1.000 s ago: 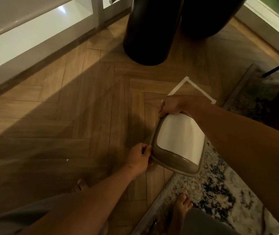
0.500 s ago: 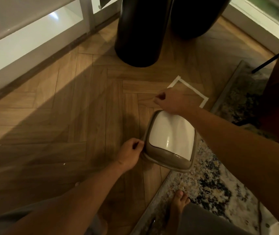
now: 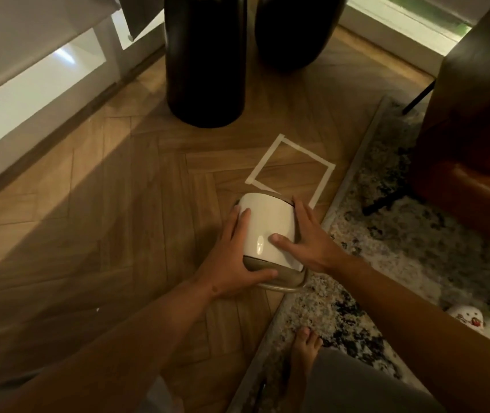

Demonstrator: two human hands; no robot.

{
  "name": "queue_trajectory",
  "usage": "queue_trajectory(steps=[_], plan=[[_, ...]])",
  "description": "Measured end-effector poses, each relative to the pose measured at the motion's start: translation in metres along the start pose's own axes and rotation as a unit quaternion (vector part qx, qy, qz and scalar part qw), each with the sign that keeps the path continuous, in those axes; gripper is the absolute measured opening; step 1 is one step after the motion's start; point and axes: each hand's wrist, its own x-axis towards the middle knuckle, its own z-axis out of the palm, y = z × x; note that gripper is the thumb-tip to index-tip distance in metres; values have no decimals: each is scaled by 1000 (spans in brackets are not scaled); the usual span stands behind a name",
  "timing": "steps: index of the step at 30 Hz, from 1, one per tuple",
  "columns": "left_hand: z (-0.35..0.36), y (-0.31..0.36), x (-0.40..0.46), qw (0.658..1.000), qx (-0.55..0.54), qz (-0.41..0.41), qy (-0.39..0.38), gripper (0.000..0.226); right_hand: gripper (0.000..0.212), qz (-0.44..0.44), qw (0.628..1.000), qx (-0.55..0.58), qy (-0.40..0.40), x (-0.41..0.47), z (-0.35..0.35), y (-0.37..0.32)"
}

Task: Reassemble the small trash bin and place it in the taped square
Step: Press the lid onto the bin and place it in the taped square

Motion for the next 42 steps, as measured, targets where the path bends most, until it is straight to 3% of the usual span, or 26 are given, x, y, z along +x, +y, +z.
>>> queue_trajectory(steps=[13,29,32,36,42], plan=[[10,-4,1,999,16,13,29,131,112,-43,991,41,119,3,31,19],[-29,-24,12,999,9,29,-36,130,115,-21,995,44,82,0,17,22],[-53,-29,15,1000,12,16,-22,121,114,-24,993,60,103,-12,21,26],[-71,-34,17,998,62,15,22,104,96,-10,987,44,152,-32,41,31],[-48,-39,9,990,25,-36,132,44,76,38,964,113,238,-48,77,18]])
